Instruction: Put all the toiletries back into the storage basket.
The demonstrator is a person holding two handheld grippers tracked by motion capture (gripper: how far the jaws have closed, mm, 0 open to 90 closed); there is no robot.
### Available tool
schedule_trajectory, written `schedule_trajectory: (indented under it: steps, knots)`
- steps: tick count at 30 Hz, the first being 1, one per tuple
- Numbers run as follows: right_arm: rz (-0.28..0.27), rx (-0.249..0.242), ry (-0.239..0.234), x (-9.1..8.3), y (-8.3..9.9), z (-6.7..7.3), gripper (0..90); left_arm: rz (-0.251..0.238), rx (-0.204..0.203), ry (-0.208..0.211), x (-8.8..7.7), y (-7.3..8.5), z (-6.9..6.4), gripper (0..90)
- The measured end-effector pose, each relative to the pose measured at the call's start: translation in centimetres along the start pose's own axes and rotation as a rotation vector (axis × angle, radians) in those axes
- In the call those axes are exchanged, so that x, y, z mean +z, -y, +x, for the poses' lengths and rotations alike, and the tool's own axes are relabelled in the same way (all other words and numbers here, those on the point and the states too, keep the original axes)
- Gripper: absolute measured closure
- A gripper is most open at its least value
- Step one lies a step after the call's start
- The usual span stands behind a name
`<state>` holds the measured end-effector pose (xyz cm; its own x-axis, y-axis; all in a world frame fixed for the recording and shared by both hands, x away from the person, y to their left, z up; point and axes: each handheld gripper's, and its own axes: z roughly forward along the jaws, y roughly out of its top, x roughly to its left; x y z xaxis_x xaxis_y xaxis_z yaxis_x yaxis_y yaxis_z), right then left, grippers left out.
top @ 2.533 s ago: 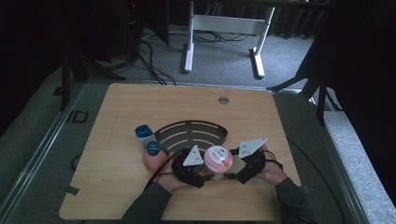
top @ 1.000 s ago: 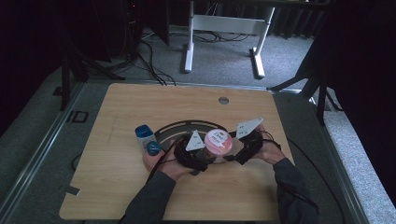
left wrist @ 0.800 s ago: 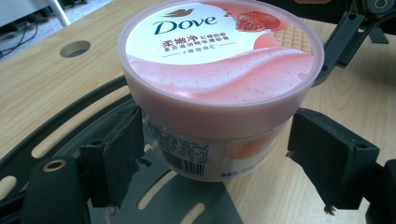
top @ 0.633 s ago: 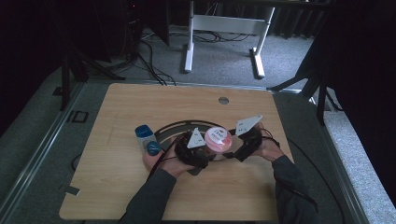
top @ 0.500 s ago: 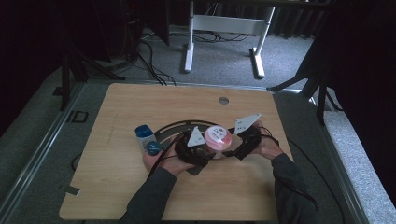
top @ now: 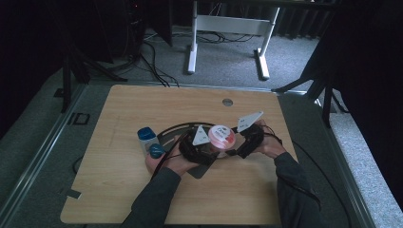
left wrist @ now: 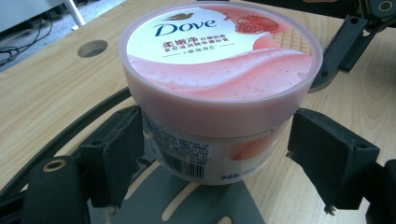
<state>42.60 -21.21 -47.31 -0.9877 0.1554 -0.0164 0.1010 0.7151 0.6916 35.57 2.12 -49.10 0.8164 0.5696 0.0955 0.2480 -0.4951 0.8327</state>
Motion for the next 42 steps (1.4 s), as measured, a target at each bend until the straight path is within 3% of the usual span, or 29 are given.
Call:
schedule_trajectory:
  steps: [31,42]
  knots:
    - [0.050,0.026,-0.011,0.6,-1.2,-3.1,8.2,0.004,-0.043,-0.089,1.4,-0.7,1.3,18.9]
    - [0.069,0.038,-0.014,1.1,-1.4,-3.9,8.3,0.017,-0.058,-0.102,1.8,-0.7,1.8,18.7]
